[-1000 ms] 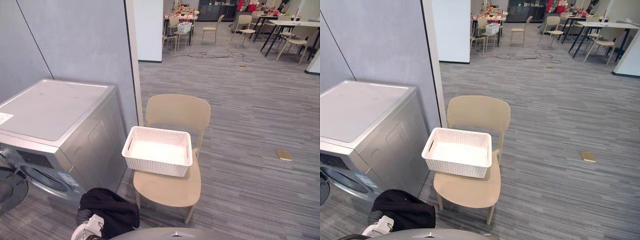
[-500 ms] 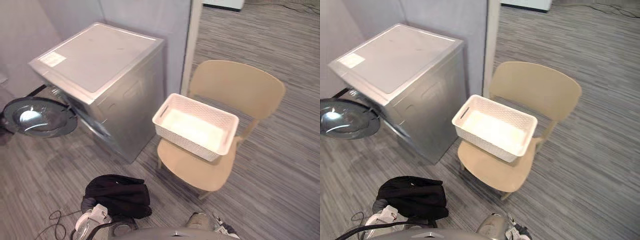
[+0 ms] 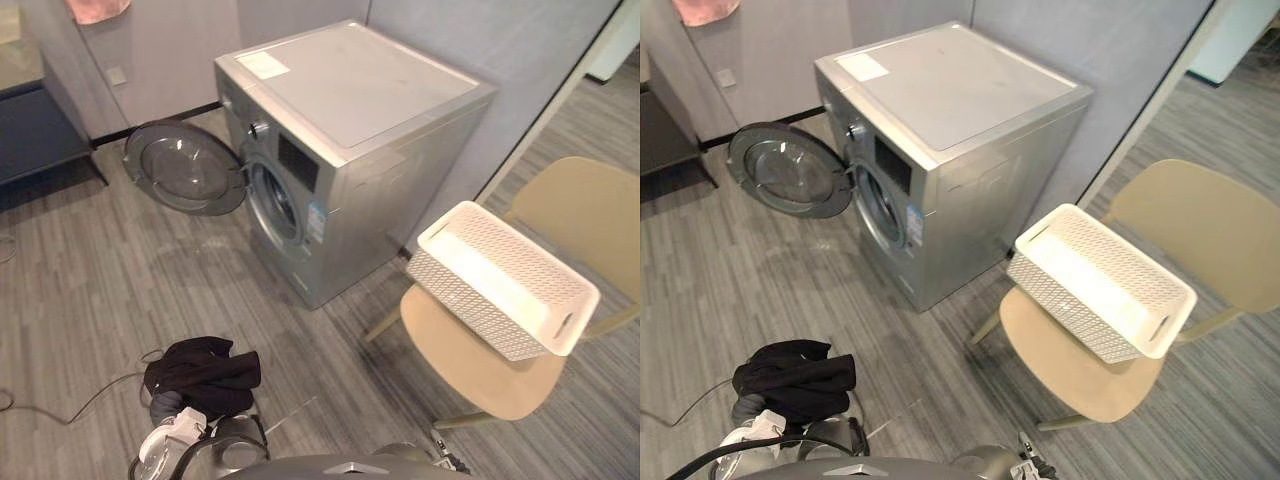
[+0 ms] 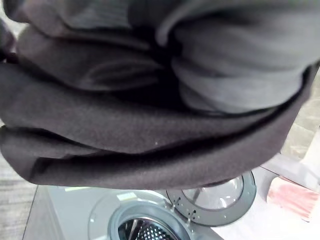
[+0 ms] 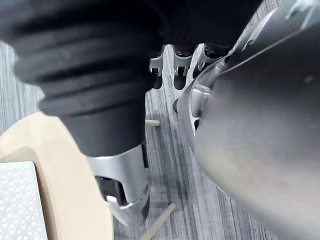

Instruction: Pick up the laundry basket with both hands and put the clothes into the washing machine.

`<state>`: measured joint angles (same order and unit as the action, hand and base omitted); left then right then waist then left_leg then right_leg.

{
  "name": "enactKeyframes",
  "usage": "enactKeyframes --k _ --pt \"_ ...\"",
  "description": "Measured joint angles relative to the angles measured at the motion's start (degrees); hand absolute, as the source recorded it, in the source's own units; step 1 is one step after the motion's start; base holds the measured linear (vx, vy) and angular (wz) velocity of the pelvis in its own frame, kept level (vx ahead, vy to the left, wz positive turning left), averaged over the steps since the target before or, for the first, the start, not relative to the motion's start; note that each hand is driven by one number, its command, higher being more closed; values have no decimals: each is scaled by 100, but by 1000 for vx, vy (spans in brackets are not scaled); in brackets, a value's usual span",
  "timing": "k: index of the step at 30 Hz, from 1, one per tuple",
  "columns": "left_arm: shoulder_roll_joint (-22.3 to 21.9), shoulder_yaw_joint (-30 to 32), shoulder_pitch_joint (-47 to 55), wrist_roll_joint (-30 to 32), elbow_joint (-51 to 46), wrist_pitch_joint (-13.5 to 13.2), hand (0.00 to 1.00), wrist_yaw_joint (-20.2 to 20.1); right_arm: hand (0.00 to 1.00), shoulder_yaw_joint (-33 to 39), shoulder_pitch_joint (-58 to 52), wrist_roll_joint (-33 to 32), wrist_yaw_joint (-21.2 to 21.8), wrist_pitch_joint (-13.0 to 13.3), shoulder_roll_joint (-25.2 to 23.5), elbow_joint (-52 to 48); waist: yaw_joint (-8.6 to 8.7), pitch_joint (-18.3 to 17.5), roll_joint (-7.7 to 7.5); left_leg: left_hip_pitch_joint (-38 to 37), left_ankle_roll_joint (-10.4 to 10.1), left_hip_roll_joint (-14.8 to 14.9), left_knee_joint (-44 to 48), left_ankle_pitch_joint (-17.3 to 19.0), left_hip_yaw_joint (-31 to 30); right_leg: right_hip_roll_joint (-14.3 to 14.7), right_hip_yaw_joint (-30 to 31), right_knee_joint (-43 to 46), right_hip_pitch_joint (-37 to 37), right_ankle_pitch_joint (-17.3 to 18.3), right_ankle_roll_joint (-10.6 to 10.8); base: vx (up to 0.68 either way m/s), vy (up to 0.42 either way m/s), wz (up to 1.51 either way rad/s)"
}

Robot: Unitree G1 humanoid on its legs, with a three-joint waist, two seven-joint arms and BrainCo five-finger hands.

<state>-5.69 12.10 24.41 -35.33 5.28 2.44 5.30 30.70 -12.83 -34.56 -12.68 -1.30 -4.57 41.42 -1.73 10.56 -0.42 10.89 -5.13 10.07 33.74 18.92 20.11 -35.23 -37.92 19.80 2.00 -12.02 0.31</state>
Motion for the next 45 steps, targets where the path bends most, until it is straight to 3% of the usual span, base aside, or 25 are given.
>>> enactKeyframes --k 1,2,3,4,6,8,9,10,11,14,16,18,20,22,25,29,31,33,34,35,36,38,40,43,45 --pt "5 -76 -23 80 42 7 100 -2 0 27 -46 2 6 27 1 18 59 44 59 -169 95 -150 -218 -67 -164 -26 577 394 -142 -96 -421 54 144 70" --pt "2 -90 -42 89 87 5 100 -1 0 37 -41 5 12 8 1 40 52 67 103 -281 109 -179 -336 -81 -219 102 988 675 -258 83 -365 120 76 53" --pt "8 -121 -74 146 195 -2 100 -2 0 -24 -3 7 61 -73 3 160 48 67 111 -520 197 -184 -617 -192 -341 654 1744 1362 -464 813 19 98 19 28" --pt "17 -167 -110 181 303 -5 100 0 0 -59 22 7 153 -137 4 302 49 42 96 -635 226 -183 -844 -324 -415 1117 2041 1817 -631 1399 162 98 -12 29" --pt "54 -491 -222 195 513 11 100 -9 0 -67 28 4 184 -160 4 579 142 4 17 -795 280 -204 -1188 -430 -465 2045 2064 2273 -939 2332 275 124 -101 37" --pt "86 -784 -329 204 623 41 100 -68 0 8 29 -2 170 -175 1 691 240 -22 -57 -769 304 -261 -1165 -444 -503 2707 1927 1854 -1208 2865 294 192 -191 30" --pt "93 -835 -360 204 660 46 100 -76 0 9 30 -4 156 -176 0 688 257 -30 -74 -745 314 -263 -1086 -449 -508 2833 1932 1540 -1219 2908 276 149 -212 35" --pt "122 -955 -463 206 758 112 100 -74 0 72 15 -5 128 -145 10 686 317 -64 -65 -613 181 -226 -872 -346 -686 2991 1811 1174 -1022 2953 -149 187 -206 40" --pt "127 -1086 -487 208 707 158 100 -75 0 157 -68 -54 110 -137 -12 712 318 -184 89 -615 94 -146 -1008 -395 -821 3068 1659 1128 -964 2885 -72 208 -209 47" --pt "130 -1149 -764 208 682 137 100 -84 0 114 -28 -165 72 -134 1 671 410 -176 105 -811 5 -96 -1163 -470 -1233 3170 2259 1592 -1194 3140 -164 230 -219 78" --pt "144 -1242 -797 222 754 135 100 -112 0 106 -57 -162 36 -107 73 632 408 -192 168 -742 -84 92 -481 -201 -1385 3359 2124 951 -701 3008 -173 219 -197 50" --pt "144 -1227 -699 180 643 126 100 -183 0 11 71 -239 -2 25 42 429 301 -212 222 -207 -33 298 1250 -436 -1428 3520 2148 850 -348 3175 -222 260 -142 -4" --pt "143 -1208 -597 181 644 127 100 -187 0 -23 185 -394 -2 95 113 423 222 -198 341 276 -53 368 2914 -606 -1502 3589 2258 689 19 3212 -235 249 0 -23" --pt "137 -1153 -523 184 643 126 100 -188 0 -30 234 -388 1 101 101 420 149 -200 320 539 98 435 3231 -540 -1322 3571 2412 465 238 3185 -186 222 77 -41" --pt "135 -1095 -515 187 644 138 100 -183 0 -88 236 -368 -3 70 85 410 81 -179 246 756 342 660 2200 -389 -1243 3445 2663 286 373 3173 -109 245 162 -46" --pt "132 -1045 -524 196 636 139 100 -160 0 -130 183 47 -13 -94 26 448 47 -202 -27 801 287 912 -185 -663 -1935 2994 3167 201 406 3189 262 284 299 -60" --pt "133 -1078 -506 196 670 132 100 -49 0 -95 23 172 -36 -95 29 479 15 -267 -112 652 71 1040 -1069 -1151 -2597 2666 3519 199 426 3383 740 292 455 -59" --pt "127 -1185 -363 196 670 129 100 -41 0 16 -154 248 -36 -88 85 478 8 -525 68 534 -207 1005 -1089 -1417 -2614 2438 3744 63 534 3502 1115 375 692 -53" --pt "220 -1119 -384 209 691 116 100 -39 0 84 -150 285 -35 -116 26 815 76 -610 -159 602 -892 779 -686 -1174 -2411 2110 3887 33 621 3528 1263 497 861 -32" --pt "320 -1084 -413 316 702 101 100 0 0 112 -132 286 -22 -269 40 1154 149 -734 -434 711 -798 423 -356 -920 -2236 1740 4024 47 583 3157 1193 403 673 -7" --pt "326 -1108 -456 379 702 89 100 -1 0 149 -140 276 -25 -276 1 1164 170 -742 -443 740 -742 369 -218 -807 -2202 1704 4097 52 563 2858 1126 346 606 -22" --pt "412 -1262 -611 545 679 -13 100 -47 0 157 -6 230 0 -245 -12 1119 149 -767 -389 588 -470 400 -146 -558 -1765 1677 4416 337 51 1546 827 267 603 -66" --pt "513 -1316 -738 634 671 -59 100 -57 0 112 205 222 12 -245 -22 1122 152 -764 -349 172 -277 443 -576 -591 -1127 1608 4201 1084 -651 1039 386 176 497 -113" --pt "523 -1345 -744 634 668 -63 100 -50 0 29 280 223 14 -238 -21 1087 185 -719 -262 -561 -149 400 -1182 -699 -464 1621 3065 1963 -1107 1540 281 112 230 -127" --pt "517 -1352 -751 634 670 -62 100 -48 0 -17 278 281 33 -226 -13 930 240 -678 -193 -1117 -118 392 -1569 -721 150 2001 2256 2321 -1285 2308 365 90 35 -139"
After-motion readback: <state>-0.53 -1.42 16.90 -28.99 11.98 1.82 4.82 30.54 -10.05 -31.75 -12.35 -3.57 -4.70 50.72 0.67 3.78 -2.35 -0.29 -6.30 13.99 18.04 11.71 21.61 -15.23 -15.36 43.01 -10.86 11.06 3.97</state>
